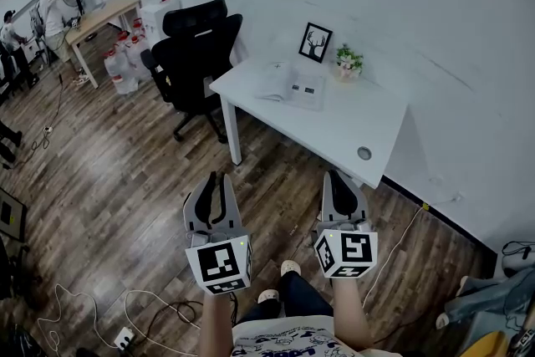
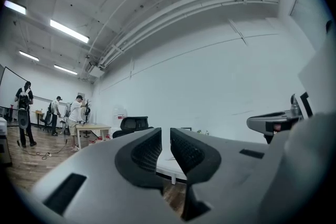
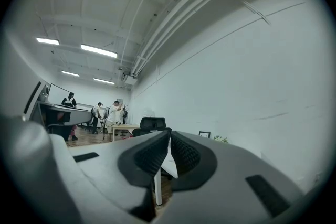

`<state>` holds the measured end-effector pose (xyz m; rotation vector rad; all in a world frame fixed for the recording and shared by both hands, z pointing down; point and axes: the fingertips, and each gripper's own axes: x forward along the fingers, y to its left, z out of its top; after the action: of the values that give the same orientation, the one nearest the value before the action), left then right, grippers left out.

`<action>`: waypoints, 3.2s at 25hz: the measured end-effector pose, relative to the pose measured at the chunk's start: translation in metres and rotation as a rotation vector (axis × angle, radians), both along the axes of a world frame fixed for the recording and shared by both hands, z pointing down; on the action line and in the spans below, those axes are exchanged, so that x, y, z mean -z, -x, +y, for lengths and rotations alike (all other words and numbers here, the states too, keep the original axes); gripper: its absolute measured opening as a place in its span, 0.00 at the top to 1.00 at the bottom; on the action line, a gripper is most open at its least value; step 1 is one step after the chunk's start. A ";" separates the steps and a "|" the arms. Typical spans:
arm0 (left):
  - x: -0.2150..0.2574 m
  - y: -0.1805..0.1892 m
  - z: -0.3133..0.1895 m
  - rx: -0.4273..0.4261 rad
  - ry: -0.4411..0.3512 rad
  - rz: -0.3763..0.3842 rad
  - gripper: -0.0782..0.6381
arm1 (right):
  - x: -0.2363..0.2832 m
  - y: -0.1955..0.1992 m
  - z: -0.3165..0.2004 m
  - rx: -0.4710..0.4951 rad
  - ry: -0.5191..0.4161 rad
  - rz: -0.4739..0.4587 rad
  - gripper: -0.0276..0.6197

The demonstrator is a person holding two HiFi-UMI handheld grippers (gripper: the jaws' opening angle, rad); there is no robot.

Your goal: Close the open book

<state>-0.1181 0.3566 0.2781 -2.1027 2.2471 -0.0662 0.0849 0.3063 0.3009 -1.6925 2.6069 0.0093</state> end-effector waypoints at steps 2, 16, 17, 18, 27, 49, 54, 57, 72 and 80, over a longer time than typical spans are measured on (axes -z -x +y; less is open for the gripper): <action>-0.002 0.000 -0.009 -0.009 -0.001 0.009 0.79 | -0.002 0.001 -0.008 0.001 0.003 0.000 0.90; -0.008 0.006 -0.104 0.021 0.006 -0.010 0.68 | -0.009 0.009 -0.113 0.041 0.000 -0.020 0.90; -0.007 0.006 -0.114 0.027 0.008 -0.013 0.68 | -0.010 0.008 -0.124 0.044 0.002 -0.022 0.90; -0.007 0.005 -0.125 0.030 0.010 -0.016 0.68 | -0.010 0.006 -0.135 0.046 0.005 -0.024 0.90; 0.005 0.000 -0.209 0.074 0.000 -0.023 0.68 | 0.004 0.001 -0.231 0.087 -0.007 -0.037 0.90; -0.014 0.012 -0.337 0.135 0.039 -0.010 0.68 | -0.013 0.012 -0.370 0.135 0.024 -0.053 0.90; -0.023 0.021 -0.360 0.125 0.054 0.003 0.68 | -0.020 0.020 -0.390 0.127 0.036 -0.045 0.90; -0.026 0.027 -0.380 0.109 0.059 0.012 0.68 | -0.022 0.024 -0.407 0.111 0.037 -0.039 0.90; -0.029 0.071 -0.492 0.012 0.066 0.026 0.68 | -0.022 0.060 -0.499 0.010 0.038 -0.025 0.90; -0.035 0.093 -0.530 -0.030 0.076 0.028 0.68 | -0.023 0.076 -0.527 -0.042 0.036 -0.011 0.90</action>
<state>-0.2115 -0.1736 0.3134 -2.1872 2.2631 -0.1229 0.0086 -0.2205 0.3238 -1.7530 2.5784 -0.0461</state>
